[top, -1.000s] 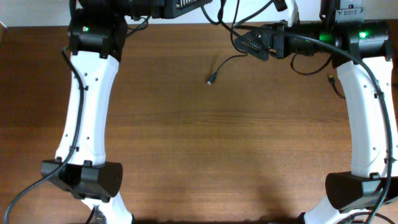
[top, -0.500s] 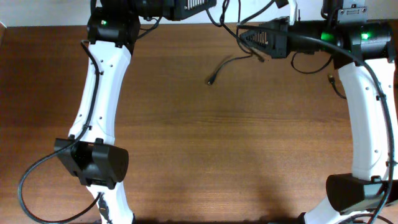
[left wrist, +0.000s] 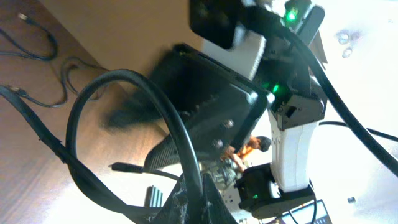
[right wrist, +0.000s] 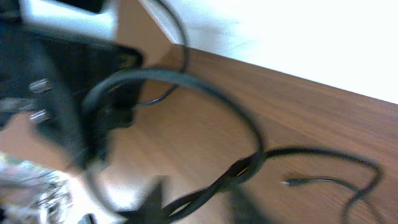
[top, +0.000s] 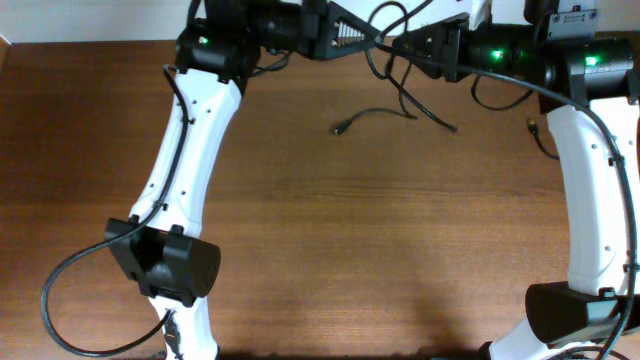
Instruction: Untangle cables
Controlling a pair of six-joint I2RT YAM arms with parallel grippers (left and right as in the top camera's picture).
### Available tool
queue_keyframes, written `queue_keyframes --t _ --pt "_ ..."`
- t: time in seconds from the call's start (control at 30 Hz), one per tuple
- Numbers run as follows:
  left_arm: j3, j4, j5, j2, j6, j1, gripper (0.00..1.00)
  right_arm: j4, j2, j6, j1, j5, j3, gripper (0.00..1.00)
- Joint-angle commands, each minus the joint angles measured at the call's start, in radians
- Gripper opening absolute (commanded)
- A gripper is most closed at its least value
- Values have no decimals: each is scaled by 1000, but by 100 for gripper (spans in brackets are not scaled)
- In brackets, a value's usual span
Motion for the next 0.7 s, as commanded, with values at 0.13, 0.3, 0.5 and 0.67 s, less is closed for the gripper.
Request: queue_keyframes --t 0.13,0.3,0.5,0.67 --pt "3 18 39 1 19 -38 0 -14 -16 -1 3 142 19 46" --pt "3 21 2 1 19 -32 0 -48 -13 -2 3 142 19 34" --pt "3 20 11 1 19 -32 0 -49 -13 -6 3 142 19 4" --pt "3 0 113 1 3 -31 0 -21 -13 -10 -44 158 19 4"
